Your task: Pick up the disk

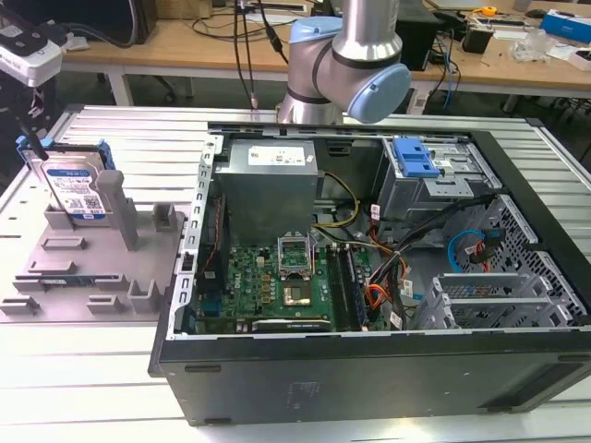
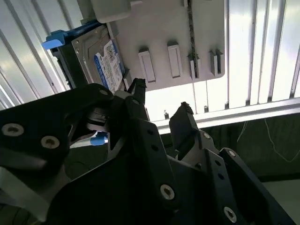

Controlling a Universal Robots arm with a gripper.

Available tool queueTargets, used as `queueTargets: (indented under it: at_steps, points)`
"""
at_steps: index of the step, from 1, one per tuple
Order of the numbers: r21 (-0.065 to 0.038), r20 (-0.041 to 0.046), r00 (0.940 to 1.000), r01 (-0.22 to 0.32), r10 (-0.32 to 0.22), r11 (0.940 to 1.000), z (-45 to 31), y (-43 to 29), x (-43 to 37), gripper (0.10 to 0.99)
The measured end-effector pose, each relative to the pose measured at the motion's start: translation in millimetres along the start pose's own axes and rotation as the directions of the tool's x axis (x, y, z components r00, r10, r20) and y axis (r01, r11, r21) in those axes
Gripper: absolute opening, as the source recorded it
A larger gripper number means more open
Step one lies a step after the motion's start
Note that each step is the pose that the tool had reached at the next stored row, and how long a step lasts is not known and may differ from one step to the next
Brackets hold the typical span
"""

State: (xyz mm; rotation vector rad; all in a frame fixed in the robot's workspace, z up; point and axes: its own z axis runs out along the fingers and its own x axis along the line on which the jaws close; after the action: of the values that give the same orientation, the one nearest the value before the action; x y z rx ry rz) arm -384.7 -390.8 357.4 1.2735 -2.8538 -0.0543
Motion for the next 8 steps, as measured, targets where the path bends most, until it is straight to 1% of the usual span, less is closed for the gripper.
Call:
queueTargets:
  at_steps: [1,3,4,5,8]
  points:
    - [0.000,-0.0012,0.9995,0.031,-0.031,0.9995,0.0,-0.6,-0.6,0.482]
    - [0.000,-0.0021,0.9984,0.056,-0.056,0.9985,0.1,-1.1,-1.0,0.482]
    - [0.000,-0.0028,0.9974,0.072,-0.072,0.9974,0.0,-1.5,-1.3,0.494]
    - [0.000,-0.0034,0.9961,0.088,-0.088,0.9961,0.0,-1.8,-1.6,0.557]
    - [0.000,-0.0050,0.9914,0.131,-0.131,0.9914,-0.1,-2.9,-2.6,0.557]
